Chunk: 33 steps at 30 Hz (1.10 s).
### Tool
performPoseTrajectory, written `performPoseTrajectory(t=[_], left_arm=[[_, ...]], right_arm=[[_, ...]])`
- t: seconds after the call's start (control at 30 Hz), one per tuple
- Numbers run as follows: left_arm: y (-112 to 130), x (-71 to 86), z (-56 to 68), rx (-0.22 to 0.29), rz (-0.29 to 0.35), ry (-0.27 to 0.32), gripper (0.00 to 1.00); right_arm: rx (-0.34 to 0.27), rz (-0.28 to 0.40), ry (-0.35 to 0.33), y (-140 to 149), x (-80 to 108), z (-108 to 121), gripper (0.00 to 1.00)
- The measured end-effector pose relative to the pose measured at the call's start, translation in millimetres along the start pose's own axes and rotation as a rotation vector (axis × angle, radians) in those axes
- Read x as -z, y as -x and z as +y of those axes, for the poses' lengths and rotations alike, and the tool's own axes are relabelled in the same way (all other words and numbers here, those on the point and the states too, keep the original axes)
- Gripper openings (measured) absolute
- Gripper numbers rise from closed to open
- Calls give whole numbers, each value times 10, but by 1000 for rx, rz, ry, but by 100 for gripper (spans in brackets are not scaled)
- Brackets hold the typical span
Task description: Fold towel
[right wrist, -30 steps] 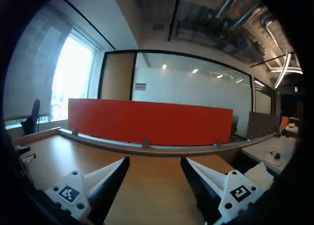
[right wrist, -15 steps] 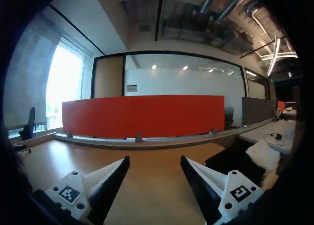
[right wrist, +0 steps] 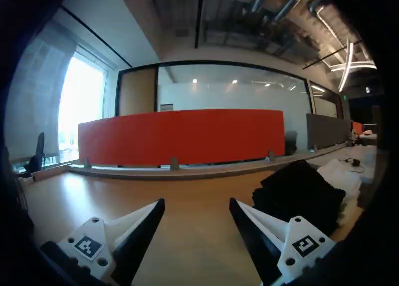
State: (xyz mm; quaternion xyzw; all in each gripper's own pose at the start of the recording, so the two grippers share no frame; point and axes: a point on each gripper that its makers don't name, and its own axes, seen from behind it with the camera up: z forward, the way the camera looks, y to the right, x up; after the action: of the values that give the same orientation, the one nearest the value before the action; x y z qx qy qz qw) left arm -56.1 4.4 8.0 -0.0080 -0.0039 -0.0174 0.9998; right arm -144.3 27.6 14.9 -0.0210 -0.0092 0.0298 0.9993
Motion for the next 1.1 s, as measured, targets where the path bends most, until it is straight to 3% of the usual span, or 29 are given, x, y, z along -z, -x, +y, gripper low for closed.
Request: performPoseTrajectory(t=[0.3,1.1], left_arm=[[-7,4,3,0,0,0,99],[-10,12,9,1,-1,0,99]], right_arm=[[3,-12,7,179,-37,28,100],[53,23,-37,147,66,-145,100]])
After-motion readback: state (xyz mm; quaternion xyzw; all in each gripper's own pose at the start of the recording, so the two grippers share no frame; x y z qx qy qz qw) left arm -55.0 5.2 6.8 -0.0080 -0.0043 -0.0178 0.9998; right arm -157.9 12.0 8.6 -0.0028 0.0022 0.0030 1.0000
